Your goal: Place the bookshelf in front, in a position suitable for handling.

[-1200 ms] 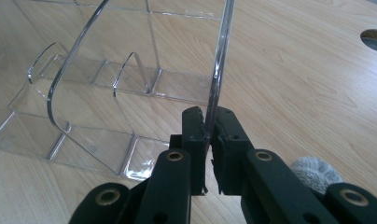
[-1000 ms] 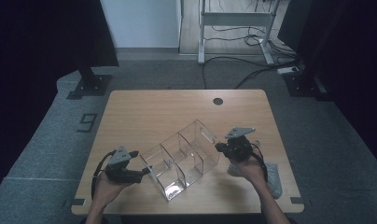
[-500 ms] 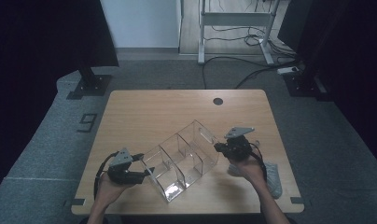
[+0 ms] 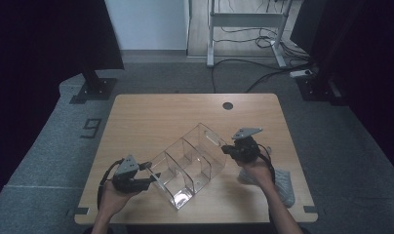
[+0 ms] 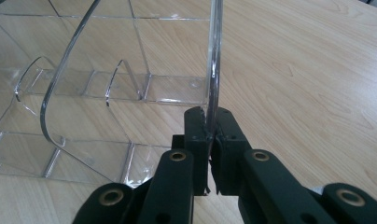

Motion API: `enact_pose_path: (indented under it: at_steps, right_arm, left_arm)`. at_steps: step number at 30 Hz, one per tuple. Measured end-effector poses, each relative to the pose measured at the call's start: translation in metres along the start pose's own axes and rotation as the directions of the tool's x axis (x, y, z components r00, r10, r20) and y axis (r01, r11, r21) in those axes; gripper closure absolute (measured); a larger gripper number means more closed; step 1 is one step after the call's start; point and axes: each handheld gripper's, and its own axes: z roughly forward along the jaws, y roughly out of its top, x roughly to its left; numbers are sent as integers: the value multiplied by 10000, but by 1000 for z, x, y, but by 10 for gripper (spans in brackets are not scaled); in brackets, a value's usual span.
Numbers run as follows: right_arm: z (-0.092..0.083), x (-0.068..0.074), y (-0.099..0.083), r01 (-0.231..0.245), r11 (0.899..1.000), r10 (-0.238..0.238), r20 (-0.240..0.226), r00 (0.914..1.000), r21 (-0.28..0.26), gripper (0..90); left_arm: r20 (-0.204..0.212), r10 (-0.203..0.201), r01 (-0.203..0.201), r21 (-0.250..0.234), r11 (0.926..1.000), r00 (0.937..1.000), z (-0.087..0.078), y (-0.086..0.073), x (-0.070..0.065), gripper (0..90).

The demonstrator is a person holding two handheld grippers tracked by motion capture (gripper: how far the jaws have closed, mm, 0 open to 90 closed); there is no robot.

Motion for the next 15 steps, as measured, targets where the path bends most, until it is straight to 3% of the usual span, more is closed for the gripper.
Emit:
enact_pose_path:
  at_steps: [2,4,5,6,7,10,15]
  right_arm:
    - [0,0,1,20,10000,-20,-4,10000,10,845]
    - [1,1,1,11,9998,-7,-223,9998,186,751]
    - [1,1,1,11,9998,-7,-223,9998,186,751]
    - [0,4,1,135,9988,-133,-42,9999,474,619]
    - [0,4,1,135,9988,-133,-42,9999,474,619]
    - [-3,7,1,271,9977,-255,-258,9993,623,505]
    - [-18,11,-2,455,9975,-452,-68,9990,532,329]
  left_arm:
    - [-102,-8,7,-10,10000,9999,0,0,0,429]
    - [-182,-1,0,-37,10000,9998,0,-1,0,434]
    - [-182,-1,0,-37,10000,9998,0,-1,0,435]
    - [-210,1,-2,-50,10000,9998,0,-1,-1,436]
    - [-210,1,-2,-50,10000,9998,0,-1,-1,436]
    - [-231,-7,5,-84,10000,9997,0,-1,-1,437]
    - [-285,-102,100,-97,9999,9995,-1,-2,-2,437]
